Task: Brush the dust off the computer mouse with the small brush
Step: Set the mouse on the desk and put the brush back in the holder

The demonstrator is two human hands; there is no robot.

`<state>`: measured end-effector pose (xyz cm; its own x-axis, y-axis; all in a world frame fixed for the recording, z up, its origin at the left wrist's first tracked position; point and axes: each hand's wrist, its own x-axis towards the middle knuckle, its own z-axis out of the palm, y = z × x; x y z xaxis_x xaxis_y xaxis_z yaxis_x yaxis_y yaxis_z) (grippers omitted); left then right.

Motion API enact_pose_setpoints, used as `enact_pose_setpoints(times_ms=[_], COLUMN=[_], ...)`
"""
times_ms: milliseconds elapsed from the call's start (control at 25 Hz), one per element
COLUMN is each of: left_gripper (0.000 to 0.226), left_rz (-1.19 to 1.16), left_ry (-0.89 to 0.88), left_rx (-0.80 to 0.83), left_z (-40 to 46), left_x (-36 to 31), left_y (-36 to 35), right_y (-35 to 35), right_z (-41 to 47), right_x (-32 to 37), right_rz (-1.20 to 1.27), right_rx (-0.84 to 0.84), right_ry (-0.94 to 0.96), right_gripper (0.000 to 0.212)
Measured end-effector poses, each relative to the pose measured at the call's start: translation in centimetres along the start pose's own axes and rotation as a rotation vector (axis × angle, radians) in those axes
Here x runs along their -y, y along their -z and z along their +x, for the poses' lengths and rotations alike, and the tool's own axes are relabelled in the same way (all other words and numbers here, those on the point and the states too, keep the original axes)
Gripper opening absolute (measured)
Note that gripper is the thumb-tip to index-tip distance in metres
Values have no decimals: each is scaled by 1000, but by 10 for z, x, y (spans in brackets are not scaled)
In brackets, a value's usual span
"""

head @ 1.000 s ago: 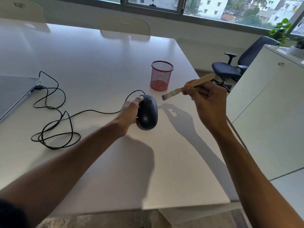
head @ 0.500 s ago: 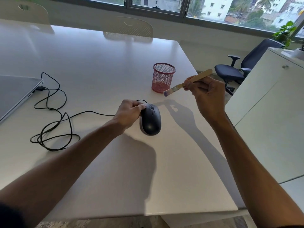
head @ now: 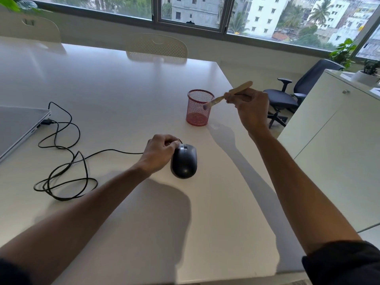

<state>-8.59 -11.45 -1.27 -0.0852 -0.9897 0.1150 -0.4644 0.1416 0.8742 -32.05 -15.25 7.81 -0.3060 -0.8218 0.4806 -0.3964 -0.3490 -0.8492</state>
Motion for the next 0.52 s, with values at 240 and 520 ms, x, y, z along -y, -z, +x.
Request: enact_pose_setpoints(times_ms=[240, 520], left_gripper=[26, 23], left_rz=[304, 401], left_ry=[-192, -284], left_rx=[-36, -49], left_z=[5, 3], left_x=[16, 19], left_y=[8, 8], right_y=[-28, -61], right_z=[34, 40], right_x=[-4, -22], right_rz=[-82, -234], right_rx=[-110, -54], right_ry=[-49, -203], right_gripper=[9, 17])
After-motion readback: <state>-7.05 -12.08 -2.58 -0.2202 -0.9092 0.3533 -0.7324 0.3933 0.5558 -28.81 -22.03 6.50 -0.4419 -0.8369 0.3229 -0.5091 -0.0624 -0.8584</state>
